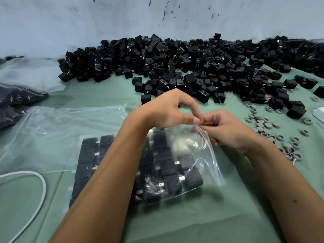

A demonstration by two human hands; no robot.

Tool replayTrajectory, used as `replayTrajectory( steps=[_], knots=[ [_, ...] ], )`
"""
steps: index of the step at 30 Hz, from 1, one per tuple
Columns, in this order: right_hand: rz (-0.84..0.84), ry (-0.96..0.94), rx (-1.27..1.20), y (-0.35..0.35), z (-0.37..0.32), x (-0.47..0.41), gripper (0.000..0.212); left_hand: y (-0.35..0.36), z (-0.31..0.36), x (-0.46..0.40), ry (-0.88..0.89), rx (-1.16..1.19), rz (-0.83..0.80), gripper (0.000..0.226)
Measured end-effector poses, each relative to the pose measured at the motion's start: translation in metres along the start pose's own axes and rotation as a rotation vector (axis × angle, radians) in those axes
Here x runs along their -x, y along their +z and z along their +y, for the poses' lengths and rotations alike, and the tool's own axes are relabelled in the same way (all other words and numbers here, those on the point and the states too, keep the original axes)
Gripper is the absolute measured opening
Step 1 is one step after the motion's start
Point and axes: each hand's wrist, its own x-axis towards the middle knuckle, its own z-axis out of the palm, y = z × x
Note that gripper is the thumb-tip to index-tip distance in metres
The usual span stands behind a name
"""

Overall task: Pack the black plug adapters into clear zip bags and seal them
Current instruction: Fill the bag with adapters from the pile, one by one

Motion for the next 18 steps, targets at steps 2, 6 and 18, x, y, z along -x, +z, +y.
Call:
replayTrajectory(
  steps=[2, 6, 18],
  knots=[
    [0.206, -0.016, -0.037, 0.0, 0.006, -0.006, 0.014, 0.0, -0.01, -0.004, -0.143, -0.181, 0.147, 0.003],
    [0.485, -0.143, 0.252, 0.008, 0.014, -0.015, 0.011, -0.006, -0.031, 0.002, -0.514, -0.391, 0.18, 0.036],
    [0.522, -0.357, 0.499, 0.02, 0.013, -0.018, 0.007, -0.02, -0.034, 0.011, -0.45, -0.308, 0.207, 0.015]
  ],
)
